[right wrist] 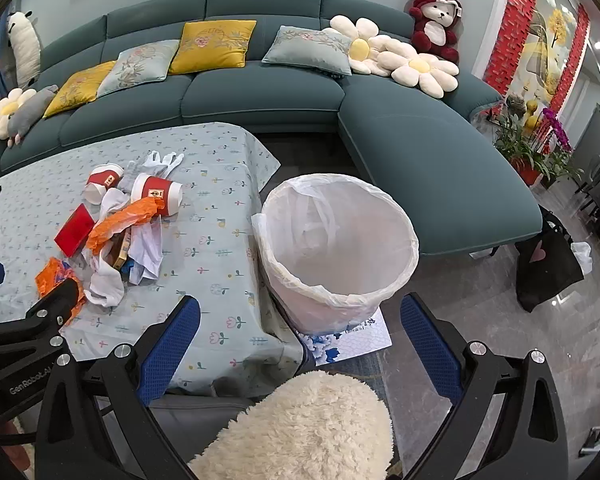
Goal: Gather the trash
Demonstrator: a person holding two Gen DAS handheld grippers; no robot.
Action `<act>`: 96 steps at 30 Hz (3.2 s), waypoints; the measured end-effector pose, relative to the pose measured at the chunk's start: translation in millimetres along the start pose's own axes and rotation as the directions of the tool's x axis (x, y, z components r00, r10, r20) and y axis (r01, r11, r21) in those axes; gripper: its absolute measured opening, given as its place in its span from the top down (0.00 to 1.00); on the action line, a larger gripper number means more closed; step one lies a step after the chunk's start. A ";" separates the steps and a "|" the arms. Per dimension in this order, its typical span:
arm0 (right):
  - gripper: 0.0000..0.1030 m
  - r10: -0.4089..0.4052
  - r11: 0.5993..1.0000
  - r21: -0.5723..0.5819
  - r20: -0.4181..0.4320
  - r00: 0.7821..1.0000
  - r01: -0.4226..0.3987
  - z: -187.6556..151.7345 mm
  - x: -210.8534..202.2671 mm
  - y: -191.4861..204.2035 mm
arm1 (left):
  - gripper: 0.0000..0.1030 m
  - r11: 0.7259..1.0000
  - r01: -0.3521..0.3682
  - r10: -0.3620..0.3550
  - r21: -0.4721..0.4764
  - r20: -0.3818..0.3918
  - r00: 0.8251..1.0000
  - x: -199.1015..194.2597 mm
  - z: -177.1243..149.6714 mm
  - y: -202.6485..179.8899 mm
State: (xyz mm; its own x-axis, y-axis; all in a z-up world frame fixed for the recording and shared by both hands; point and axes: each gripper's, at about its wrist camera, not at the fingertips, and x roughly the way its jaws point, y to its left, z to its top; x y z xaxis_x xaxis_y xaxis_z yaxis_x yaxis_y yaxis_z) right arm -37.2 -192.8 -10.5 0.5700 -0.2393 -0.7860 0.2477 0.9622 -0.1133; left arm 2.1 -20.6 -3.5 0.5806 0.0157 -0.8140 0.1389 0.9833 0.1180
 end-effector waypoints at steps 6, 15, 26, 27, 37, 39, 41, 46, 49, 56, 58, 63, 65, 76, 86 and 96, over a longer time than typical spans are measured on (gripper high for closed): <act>0.07 -0.001 1.000 -0.008 0.004 1.000 0.001 0.0 -0.3 0.5 | 0.07 1.000 -0.007 0.007 0.001 0.004 1.000 -0.8 -0.1 -0.8; 0.07 -0.008 1.000 -0.018 0.011 1.000 0.009 1.4 -2.6 5.0 | 0.07 1.000 -0.019 0.019 0.008 0.018 1.000 -1.9 -4.3 0.1; 0.07 -0.010 1.000 -0.022 0.014 1.000 0.011 2.3 -2.9 6.2 | 0.07 0.999 -0.031 0.030 0.027 0.043 0.999 -6.0 -3.3 -2.0; 0.07 -0.010 1.000 -0.021 0.014 1.000 0.010 2.5 -2.9 6.2 | 0.07 0.999 -0.030 0.029 0.025 0.040 0.999 -5.4 -2.8 -1.7; 0.07 -0.012 1.000 -0.022 0.016 1.000 0.012 2.8 -3.1 7.3 | 0.09 0.999 -0.034 0.034 -0.017 0.019 0.999 -1.0 -4.7 5.4; 0.07 -0.010 1.000 -0.024 0.016 1.000 0.011 2.9 -2.9 7.9 | 0.10 0.999 -0.040 0.041 -0.020 0.027 0.999 -1.8 -5.4 5.8; 0.07 -0.011 1.000 -0.024 0.017 1.000 0.011 3.0 -3.3 7.7 | 0.10 0.999 -0.033 0.033 -0.017 0.027 0.999 -1.9 -5.0 6.0; 0.07 -0.011 1.000 -0.025 0.016 1.000 0.012 3.1 -3.1 8.1 | 0.10 1.000 -0.017 0.017 -0.017 0.034 0.999 -1.7 -4.7 6.5; 0.07 -0.012 1.000 -0.023 0.016 1.000 0.012 3.1 -3.2 8.2 | 0.10 1.000 0.005 -0.004 -0.013 0.027 1.000 -1.1 -5.1 5.5; 0.07 -0.012 1.000 -0.024 0.017 1.000 0.012 2.9 -3.2 8.5 | 0.10 1.000 -0.017 0.017 -0.001 0.069 0.997 -4.1 -5.5 2.7; 0.07 -0.013 1.000 -0.024 0.017 1.000 0.014 2.8 -3.2 8.2 | 0.10 1.000 -0.024 0.025 -0.013 0.069 0.997 -3.3 -4.9 4.5; 0.07 -0.014 1.000 -0.026 0.018 1.000 0.014 2.9 -3.5 8.2 | 0.10 0.999 -0.032 0.033 -0.015 0.065 0.997 -2.8 -4.2 5.5; 0.07 -0.015 1.000 -0.025 0.018 1.000 0.015 2.7 -3.7 7.9 | 0.10 0.999 -0.036 0.036 -0.007 0.068 0.997 -4.0 -4.1 4.5; 0.07 -0.016 1.000 -0.026 0.020 1.000 0.016 3.2 -3.7 7.7 | 0.10 1.000 -0.005 0.004 0.005 0.064 0.998 -5.2 -3.6 2.3; 0.07 -0.016 1.000 -0.026 0.021 1.000 0.017 4.2 -3.0 7.2 | 0.10 1.000 0.002 -0.003 0.013 0.089 0.996 -7.9 -3.0 -0.6; 0.07 -0.019 1.000 -0.024 0.021 1.000 0.020 5.3 -3.0 6.3 | 0.10 1.000 0.004 -0.003 -0.011 0.086 0.996 -5.1 -3.8 6.1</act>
State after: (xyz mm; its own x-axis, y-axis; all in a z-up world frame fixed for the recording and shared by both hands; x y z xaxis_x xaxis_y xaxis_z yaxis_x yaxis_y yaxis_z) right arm -33.2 -186.8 -5.6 0.5810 -0.2606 -0.7711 0.2397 0.9601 -0.1438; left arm -3.1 -13.9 -0.8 0.6471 -0.0029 -0.7624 0.1327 0.9852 0.1088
